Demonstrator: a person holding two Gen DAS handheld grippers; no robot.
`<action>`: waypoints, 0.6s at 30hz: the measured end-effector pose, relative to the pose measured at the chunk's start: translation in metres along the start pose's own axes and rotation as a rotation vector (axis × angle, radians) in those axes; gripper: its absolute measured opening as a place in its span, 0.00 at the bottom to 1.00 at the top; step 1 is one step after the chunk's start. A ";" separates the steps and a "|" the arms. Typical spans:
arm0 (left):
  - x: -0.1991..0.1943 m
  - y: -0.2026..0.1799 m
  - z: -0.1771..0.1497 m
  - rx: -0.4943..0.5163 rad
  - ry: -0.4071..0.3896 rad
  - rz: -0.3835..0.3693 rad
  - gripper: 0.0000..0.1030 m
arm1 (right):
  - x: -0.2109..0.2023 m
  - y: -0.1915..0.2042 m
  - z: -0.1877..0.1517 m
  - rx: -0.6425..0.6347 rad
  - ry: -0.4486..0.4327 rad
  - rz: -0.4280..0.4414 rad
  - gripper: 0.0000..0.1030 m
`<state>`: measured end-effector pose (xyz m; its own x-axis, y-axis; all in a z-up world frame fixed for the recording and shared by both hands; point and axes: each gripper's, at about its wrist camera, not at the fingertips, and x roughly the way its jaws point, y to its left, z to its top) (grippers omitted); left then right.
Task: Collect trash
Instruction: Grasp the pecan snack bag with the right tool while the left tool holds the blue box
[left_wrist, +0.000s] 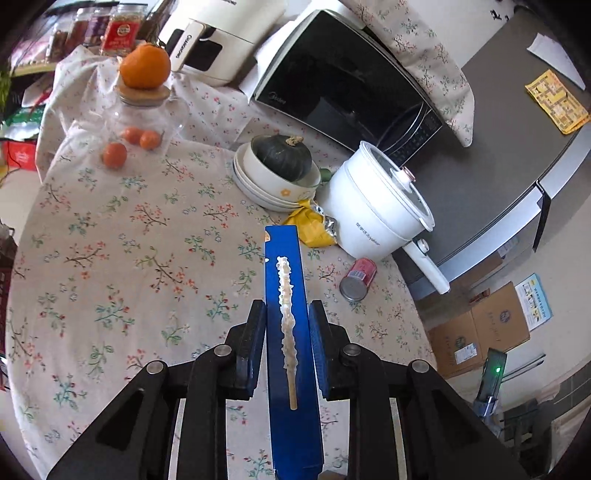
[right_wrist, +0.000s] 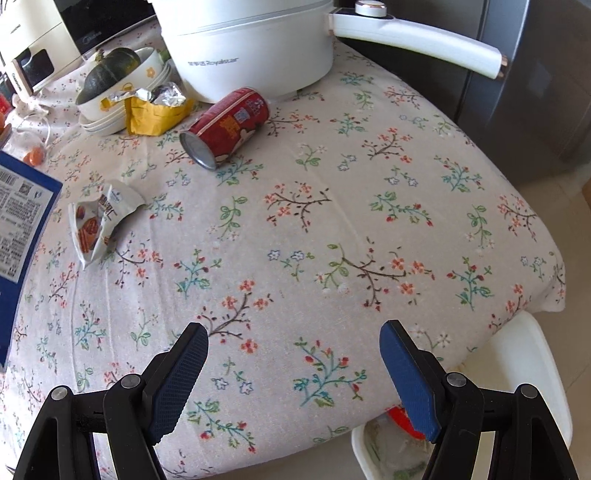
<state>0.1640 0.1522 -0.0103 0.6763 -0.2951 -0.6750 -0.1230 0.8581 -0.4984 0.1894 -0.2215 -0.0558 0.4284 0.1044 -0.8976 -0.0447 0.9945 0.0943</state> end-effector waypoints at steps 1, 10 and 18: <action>-0.006 0.002 -0.003 0.025 -0.015 0.033 0.24 | 0.002 0.006 0.001 0.006 0.000 0.015 0.78; -0.037 0.039 0.015 0.040 -0.079 0.100 0.24 | 0.043 0.088 0.025 -0.015 0.004 0.144 0.76; -0.052 0.070 0.027 -0.027 -0.085 0.096 0.24 | 0.083 0.146 0.059 -0.029 -0.006 0.146 0.70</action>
<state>0.1401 0.2390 0.0050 0.7193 -0.1744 -0.6724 -0.2088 0.8689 -0.4487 0.2714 -0.0677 -0.0913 0.4210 0.2476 -0.8726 -0.1331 0.9685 0.2106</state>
